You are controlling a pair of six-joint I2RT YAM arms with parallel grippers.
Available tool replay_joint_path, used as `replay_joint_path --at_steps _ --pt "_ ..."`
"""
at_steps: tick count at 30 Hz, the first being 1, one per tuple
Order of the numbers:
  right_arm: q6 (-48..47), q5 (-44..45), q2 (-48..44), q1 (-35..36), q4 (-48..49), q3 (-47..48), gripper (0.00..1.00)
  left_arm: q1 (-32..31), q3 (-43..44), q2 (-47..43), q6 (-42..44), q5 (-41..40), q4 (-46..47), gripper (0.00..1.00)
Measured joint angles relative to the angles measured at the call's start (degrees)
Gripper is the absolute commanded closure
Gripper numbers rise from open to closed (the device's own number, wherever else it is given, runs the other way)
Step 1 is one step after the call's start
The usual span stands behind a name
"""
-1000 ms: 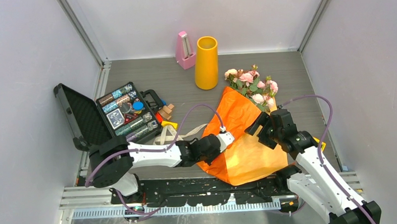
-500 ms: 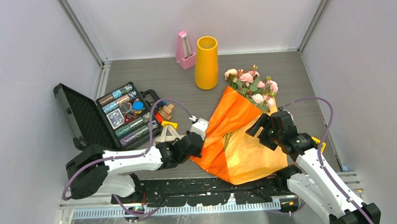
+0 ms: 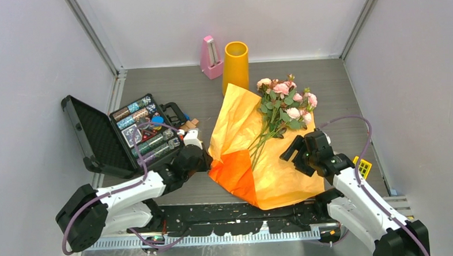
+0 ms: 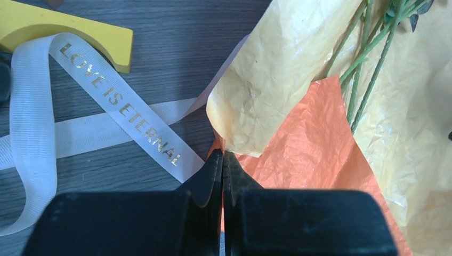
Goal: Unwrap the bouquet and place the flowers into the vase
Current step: Unfold the wrapping paper at the center of the board.
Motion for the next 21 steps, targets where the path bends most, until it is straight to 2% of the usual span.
replay_joint_path --at_steps 7,18,21 --pt "0.02 1.97 2.05 0.0 2.49 -2.4 0.2 3.15 0.04 -1.33 -0.15 0.48 -2.14 1.0" --pt "-0.04 4.92 3.37 0.0 3.1 -3.5 0.2 5.53 2.58 -1.6 5.29 -3.52 -10.62 1.0" --pt "-0.09 5.27 4.02 0.0 3.21 -3.5 0.2 5.88 4.5 -1.18 7.43 -4.17 -12.98 0.93"
